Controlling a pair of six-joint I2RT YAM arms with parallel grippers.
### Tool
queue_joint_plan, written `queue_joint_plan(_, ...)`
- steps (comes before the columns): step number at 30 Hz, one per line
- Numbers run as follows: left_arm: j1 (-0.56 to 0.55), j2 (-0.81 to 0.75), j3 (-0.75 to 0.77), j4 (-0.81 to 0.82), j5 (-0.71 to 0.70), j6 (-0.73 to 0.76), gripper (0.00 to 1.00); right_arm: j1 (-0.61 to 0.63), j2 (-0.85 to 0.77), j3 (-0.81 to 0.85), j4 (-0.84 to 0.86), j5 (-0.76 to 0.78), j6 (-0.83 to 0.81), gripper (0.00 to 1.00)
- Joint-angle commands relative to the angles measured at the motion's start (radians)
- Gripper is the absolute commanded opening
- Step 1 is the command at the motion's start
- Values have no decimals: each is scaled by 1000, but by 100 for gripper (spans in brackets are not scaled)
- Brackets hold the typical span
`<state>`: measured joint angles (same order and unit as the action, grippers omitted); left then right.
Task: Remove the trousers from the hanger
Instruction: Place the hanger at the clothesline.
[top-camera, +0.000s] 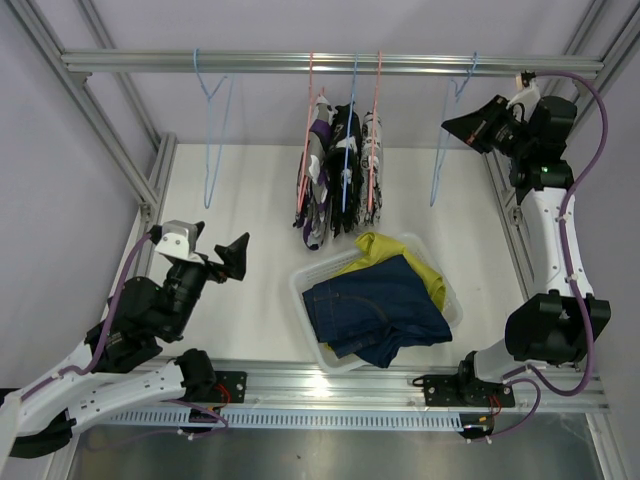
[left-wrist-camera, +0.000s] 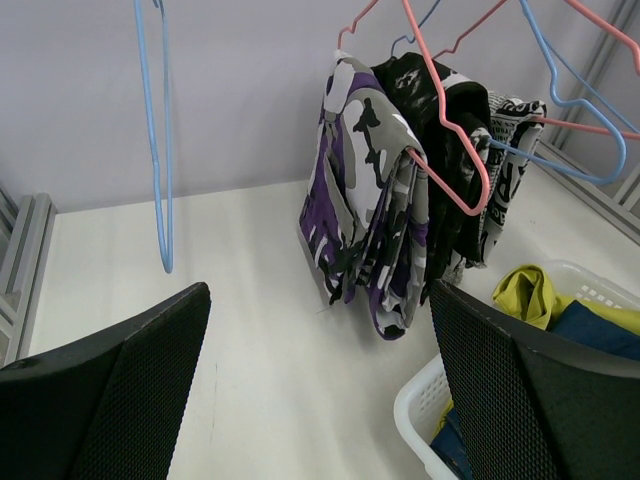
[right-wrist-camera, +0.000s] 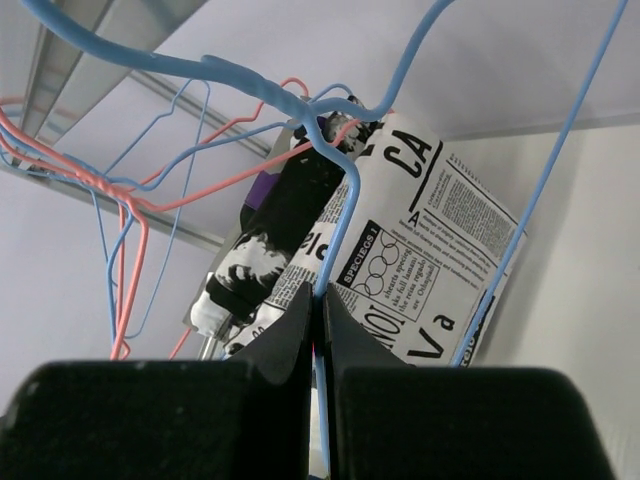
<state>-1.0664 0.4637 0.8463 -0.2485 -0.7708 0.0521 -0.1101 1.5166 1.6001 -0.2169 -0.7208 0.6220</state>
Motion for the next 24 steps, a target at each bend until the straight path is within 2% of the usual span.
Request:
queue_joint_plan(1,9,-3,-3,11,22,-12,95,-11,-32,-31,7,14,-30,0)
queue_joint_plan(4,10,-3,-6,12,24,-11,95,-22,-42,-54,2,9,-38,1)
queue_joint_plan(5,10,-3,-3,12,25,-12,95,-26,-47,-60,1,6,-38,12)
queue_joint_plan(7,10,-3,-6,12,25,-14,95,-36,-56,-75,7,-2,-39,21)
queue_joint_plan(8,8,-3,-6,12,25,-12,95,-39,-70,-92,5,-3,-41,31)
queue_joint_plan(10,9,-2,-7,14,28,-12,95,-45,-88,-112,7,0,-44,38)
queue_joint_plan(12,10,-2,-7,11,31,-12,95,-48,-121,-141,1,9,-50,52)
queue_joint_plan(17,10,-13,-15,17,27,-9,95,-62,-203,-189,-44,40,-85,71)
queue_joint_plan(20,10,-8,-12,14,27,-8,95,-68,-272,-200,-88,84,-103,78)
queue_joint_plan(24,10,-5,-16,15,18,-5,95,-68,-374,-212,-148,191,-131,82)
